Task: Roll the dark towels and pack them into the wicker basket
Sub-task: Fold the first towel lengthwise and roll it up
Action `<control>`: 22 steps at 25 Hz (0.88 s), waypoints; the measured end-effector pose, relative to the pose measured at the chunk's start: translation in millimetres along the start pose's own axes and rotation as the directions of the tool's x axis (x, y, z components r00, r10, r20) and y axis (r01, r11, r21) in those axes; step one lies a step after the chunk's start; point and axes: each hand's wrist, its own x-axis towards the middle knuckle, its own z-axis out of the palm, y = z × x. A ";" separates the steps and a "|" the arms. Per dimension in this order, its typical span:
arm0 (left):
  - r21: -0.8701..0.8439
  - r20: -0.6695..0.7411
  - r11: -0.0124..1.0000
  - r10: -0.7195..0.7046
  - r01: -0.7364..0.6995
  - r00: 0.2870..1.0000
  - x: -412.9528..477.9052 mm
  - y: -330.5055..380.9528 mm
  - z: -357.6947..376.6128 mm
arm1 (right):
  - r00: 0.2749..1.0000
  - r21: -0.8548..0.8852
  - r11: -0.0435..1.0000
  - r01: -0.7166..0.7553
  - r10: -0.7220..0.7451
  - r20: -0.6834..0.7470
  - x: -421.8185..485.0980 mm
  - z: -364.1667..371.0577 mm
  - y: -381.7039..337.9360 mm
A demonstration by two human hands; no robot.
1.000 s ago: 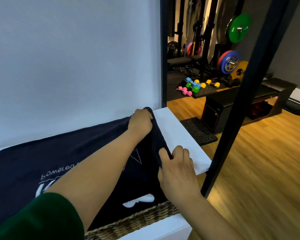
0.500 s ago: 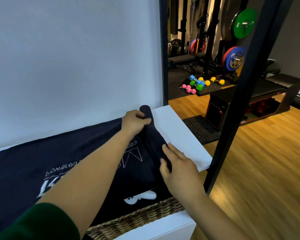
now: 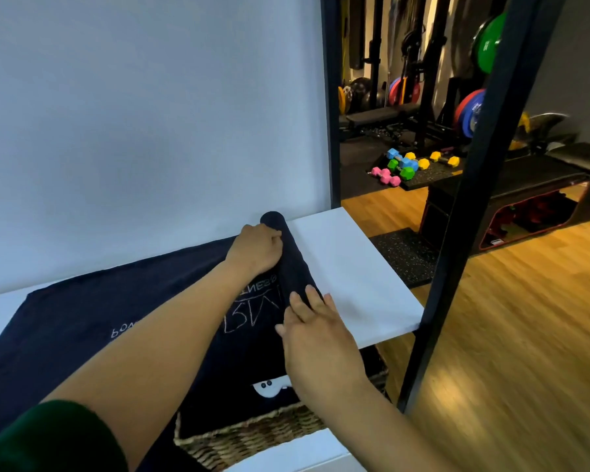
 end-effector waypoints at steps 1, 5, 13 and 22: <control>-0.085 -0.021 0.996 -0.034 0.032 0.999 -0.5 3.1 -2.1 | 0.996 0.186 0.981 -0.058 0.070 -0.057 3.8 -2.7 5.9; -0.105 -0.081 0.991 -0.087 0.078 0.993 -6.0 -0.4 11.6 | 0.916 0.611 0.725 -0.320 0.401 0.003 18.6 -4.3 31.0; -0.032 -0.101 0.999 -0.020 0.017 0.995 1.5 13.8 18.3 | 0.963 0.265 0.931 -0.251 0.212 0.170 23.3 -0.1 21.4; 0.041 0.108 0.995 -0.096 0.092 0.989 23.7 67.0 23.7 | 0.974 -0.107 0.970 -0.218 0.223 0.042 21.1 4.6 40.8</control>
